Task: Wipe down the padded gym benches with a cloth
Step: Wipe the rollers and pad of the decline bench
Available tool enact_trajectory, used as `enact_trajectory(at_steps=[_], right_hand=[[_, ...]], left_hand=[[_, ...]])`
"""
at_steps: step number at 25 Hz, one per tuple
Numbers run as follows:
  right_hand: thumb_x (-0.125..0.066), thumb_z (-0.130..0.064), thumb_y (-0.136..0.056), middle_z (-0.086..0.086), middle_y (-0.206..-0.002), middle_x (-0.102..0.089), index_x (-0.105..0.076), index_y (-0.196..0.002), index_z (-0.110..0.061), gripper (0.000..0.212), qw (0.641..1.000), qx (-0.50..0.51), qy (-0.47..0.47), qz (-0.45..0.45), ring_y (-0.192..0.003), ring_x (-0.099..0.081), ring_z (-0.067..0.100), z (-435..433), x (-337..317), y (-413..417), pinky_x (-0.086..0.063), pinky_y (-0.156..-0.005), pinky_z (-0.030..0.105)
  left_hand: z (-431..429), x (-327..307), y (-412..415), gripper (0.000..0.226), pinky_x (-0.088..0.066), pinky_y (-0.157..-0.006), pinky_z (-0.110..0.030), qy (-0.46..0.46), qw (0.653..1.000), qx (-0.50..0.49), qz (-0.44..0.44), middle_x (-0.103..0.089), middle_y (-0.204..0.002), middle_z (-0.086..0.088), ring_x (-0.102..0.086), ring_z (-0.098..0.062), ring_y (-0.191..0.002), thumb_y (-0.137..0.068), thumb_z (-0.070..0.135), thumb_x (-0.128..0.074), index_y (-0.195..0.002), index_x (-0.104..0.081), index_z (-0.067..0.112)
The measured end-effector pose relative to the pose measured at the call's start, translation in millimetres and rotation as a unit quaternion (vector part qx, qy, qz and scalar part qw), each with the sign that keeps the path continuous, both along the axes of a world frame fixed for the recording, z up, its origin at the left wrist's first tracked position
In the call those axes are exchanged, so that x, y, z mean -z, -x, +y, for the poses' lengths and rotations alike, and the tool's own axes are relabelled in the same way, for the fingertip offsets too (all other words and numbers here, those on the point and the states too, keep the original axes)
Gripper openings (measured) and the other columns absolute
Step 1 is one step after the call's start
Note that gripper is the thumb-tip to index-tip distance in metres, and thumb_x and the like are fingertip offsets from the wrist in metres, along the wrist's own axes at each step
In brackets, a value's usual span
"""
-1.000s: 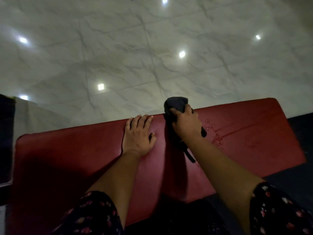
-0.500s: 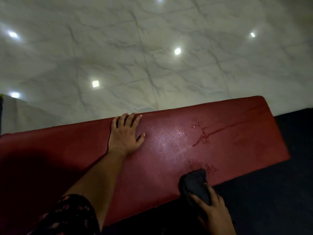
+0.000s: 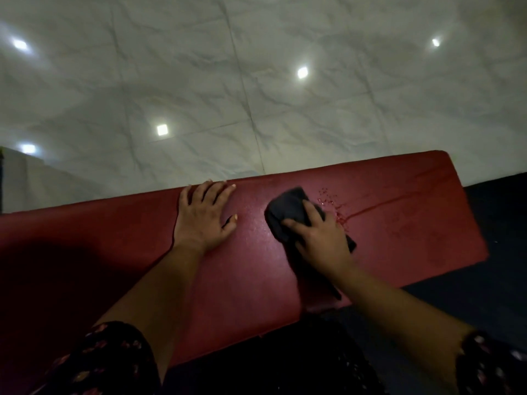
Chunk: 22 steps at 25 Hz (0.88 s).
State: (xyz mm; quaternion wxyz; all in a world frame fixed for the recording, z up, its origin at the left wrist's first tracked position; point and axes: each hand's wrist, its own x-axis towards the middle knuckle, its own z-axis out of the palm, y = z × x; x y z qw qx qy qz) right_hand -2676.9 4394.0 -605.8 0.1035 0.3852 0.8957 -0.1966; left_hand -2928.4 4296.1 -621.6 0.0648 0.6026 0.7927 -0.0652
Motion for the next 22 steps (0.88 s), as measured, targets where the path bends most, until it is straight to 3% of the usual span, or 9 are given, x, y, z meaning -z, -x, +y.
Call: enact_trajectory(at_steps=[4, 9, 12, 14, 17, 19, 22], right_hand=[[-0.058, -0.031, -0.091, 0.007, -0.155, -0.023, -0.042, -0.141, -0.046, 0.054, 0.999, -0.023, -0.018, -0.022, -0.114, -0.045, 0.04, 66, 1, 63, -0.049, -0.084, 0.046], [-0.06, -0.028, -0.088, 0.01, -0.15, -0.028, -0.044, -0.14, -0.046, 0.057, 0.994, 0.088, 0.067, -0.023, -0.117, -0.045, 0.043, 96, 6, 77, -0.045, -0.095, 0.044], [-0.061, -0.027, -0.087, 0.015, -0.148, -0.027, -0.042, -0.142, -0.045, 0.061, 0.994, 0.093, 0.047, -0.018, -0.113, -0.049, 0.043, 53, 4, 36, -0.048, -0.092, 0.043], [-0.064, -0.028, -0.085, 0.016, -0.152, -0.025, -0.04, -0.14, -0.047, 0.063, 0.995, 0.083, 0.046, -0.027, -0.116, -0.047, 0.042, 7, 7, -14, -0.049, -0.091, 0.045], [-0.083, -0.028, -0.062, 0.02, -0.146, -0.038, -0.047, -0.13, -0.047, 0.079, 0.994, 0.07, 0.073, -0.042, -0.1, -0.057, 0.044, -61, 11, -99, -0.057, -0.069, 0.048], [-0.086, -0.03, -0.053, 0.019, -0.142, -0.041, -0.05, -0.126, -0.046, 0.083, 0.994, 0.047, 0.082, -0.061, -0.093, -0.062, 0.044, -92, 13, -148, -0.057, -0.06, 0.047], [-0.054, -0.046, -0.068, 0.015, -0.14, -0.042, -0.05, -0.124, -0.048, 0.055, 0.995, 0.02, 0.064, -0.077, -0.093, -0.063, 0.044, -105, 9, -185, -0.056, -0.058, 0.048]], left_hand=[[0, 0, 1, 0.069, -0.027, -0.108, -0.056, 0.007, 1.0, 0.0, 0.003, -0.048, -0.144, -0.002, -0.039, -0.026, -0.135, -0.086, 0.058, -0.035, -0.145, -0.045, 0.024], [0, 1, 1, 0.07, -0.027, -0.108, -0.056, 0.014, 1.0, -0.001, 0.0, -0.047, -0.145, -0.001, -0.04, -0.026, -0.134, -0.086, 0.061, -0.034, -0.145, -0.045, 0.024], [0, -1, 4, 0.072, -0.025, -0.109, -0.053, 0.009, 1.0, -0.001, -0.017, -0.049, -0.145, 0.0, -0.04, -0.025, -0.134, -0.082, 0.064, -0.035, -0.142, -0.048, 0.026], [6, -6, 3, 0.068, -0.019, -0.114, -0.05, -0.017, 0.995, -0.061, -0.075, -0.051, -0.142, 0.004, -0.041, -0.022, -0.135, -0.079, 0.062, -0.038, -0.137, -0.053, 0.031], [30, -8, -22, 0.055, -0.003, -0.119, -0.048, -0.075, 0.959, -0.193, -0.194, -0.051, -0.141, 0.004, -0.038, -0.02, -0.137, -0.084, 0.055, -0.046, -0.131, -0.06, 0.03], [46, -2, -54, 0.064, -0.001, -0.119, -0.047, -0.088, 0.969, -0.131, -0.19, -0.048, -0.145, 0.001, -0.039, -0.022, -0.138, -0.081, 0.056, -0.04, -0.135, -0.056, 0.027], [72, 12, -89, 0.064, -0.004, -0.118, -0.046, -0.058, 0.988, 0.018, -0.144, -0.048, -0.147, -0.001, -0.043, -0.024, -0.136, -0.083, 0.049, -0.039, -0.14, -0.052, 0.027]])
